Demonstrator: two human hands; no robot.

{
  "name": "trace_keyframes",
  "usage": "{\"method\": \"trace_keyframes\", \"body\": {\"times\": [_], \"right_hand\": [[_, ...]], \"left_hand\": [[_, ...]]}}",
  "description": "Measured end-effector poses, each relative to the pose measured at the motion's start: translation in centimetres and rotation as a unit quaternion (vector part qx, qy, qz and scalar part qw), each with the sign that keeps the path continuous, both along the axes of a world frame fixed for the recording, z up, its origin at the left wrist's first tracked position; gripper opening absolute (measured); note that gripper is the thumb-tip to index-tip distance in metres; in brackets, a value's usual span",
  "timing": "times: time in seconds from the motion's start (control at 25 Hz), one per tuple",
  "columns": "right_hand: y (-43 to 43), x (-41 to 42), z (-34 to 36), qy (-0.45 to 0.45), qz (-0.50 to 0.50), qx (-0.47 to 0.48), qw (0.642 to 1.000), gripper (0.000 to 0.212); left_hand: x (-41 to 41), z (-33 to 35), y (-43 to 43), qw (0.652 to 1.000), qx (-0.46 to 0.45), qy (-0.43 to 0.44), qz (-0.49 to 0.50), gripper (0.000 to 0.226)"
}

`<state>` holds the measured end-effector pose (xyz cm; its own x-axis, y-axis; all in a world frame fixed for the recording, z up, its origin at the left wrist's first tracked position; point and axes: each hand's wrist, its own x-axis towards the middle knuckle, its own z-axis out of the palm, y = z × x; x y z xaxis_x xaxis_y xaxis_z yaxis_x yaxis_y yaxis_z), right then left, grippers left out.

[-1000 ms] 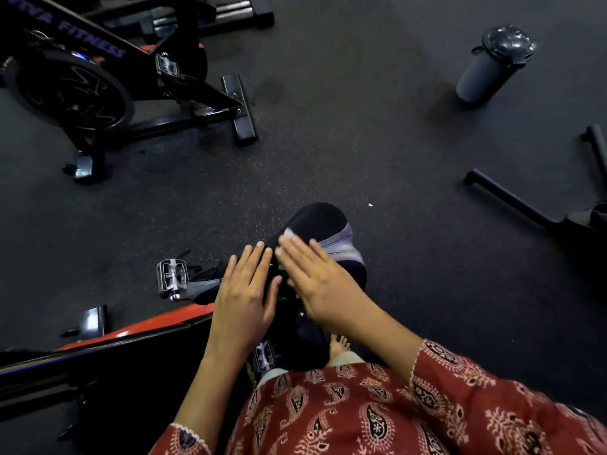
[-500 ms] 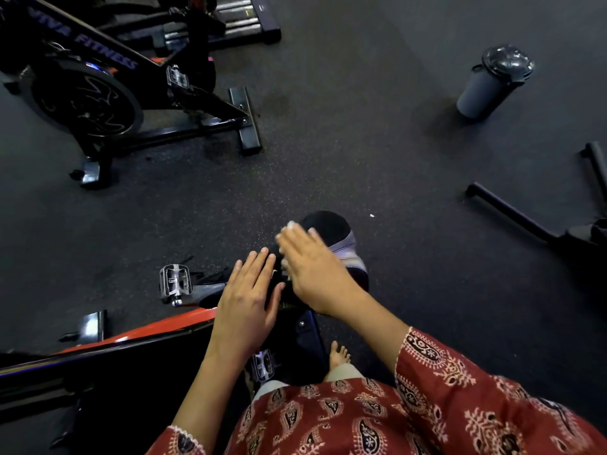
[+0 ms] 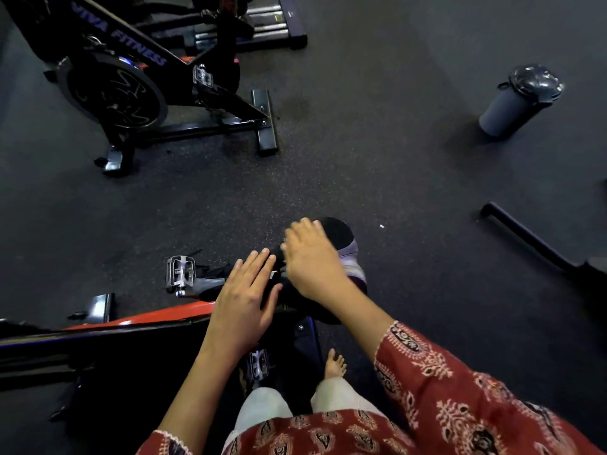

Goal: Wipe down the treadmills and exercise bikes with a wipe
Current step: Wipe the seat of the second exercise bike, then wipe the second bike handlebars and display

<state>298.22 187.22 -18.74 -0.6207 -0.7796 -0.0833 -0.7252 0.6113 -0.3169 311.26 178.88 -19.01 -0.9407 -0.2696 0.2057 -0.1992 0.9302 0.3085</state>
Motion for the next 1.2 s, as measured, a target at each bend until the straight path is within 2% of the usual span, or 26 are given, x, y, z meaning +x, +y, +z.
{"method": "trace_keyframes", "body": {"times": [0.08,0.16,0.24,0.36,0.56,0.72,0.96,1.08,1.2], "right_hand": [[0.3,1.7,-0.4,0.023,0.072,-0.015,0.997,0.062],[2.5,2.2,-1.2,0.053,0.096,-0.069,0.992,0.053],[5.3,2.1,-1.8,0.087,0.061,-0.109,0.988,0.049],[7.6,3.9,-2.0,0.106,-0.043,-0.143,0.983,0.046],[7.3,6.8,-0.6,0.01,-0.01,-0.205,0.979,0.044],[3.9,8.0,4.4,-0.05,-0.008,-0.185,0.982,0.044],[-2.5,19.1,12.4,-0.036,0.13,-0.265,0.955,0.04],[-5.7,26.5,16.6,-0.046,0.218,-0.309,0.925,0.036],[-8.1,33.9,19.9,-0.047,0.311,-0.332,0.89,0.036]], "left_hand": [[0.3,0.0,0.3,1.0,0.004,0.011,0.027,0.051],[1.0,-0.1,0.8,0.998,0.006,0.018,0.065,0.051],[1.8,-0.3,1.2,0.997,0.004,0.013,0.082,0.052],[2.4,-0.3,1.5,0.996,0.003,0.005,0.085,0.052],[3.2,1.1,2.0,0.997,0.016,-0.007,0.08,0.042],[7.0,4.2,1.0,0.993,0.012,0.024,0.118,0.035],[21.0,11.2,-1.2,0.964,-0.043,0.09,0.246,0.033],[29.4,15.2,-2.2,0.933,-0.111,0.135,0.314,0.032],[36.9,18.6,-2.8,0.899,-0.122,0.154,0.391,0.036]]}}
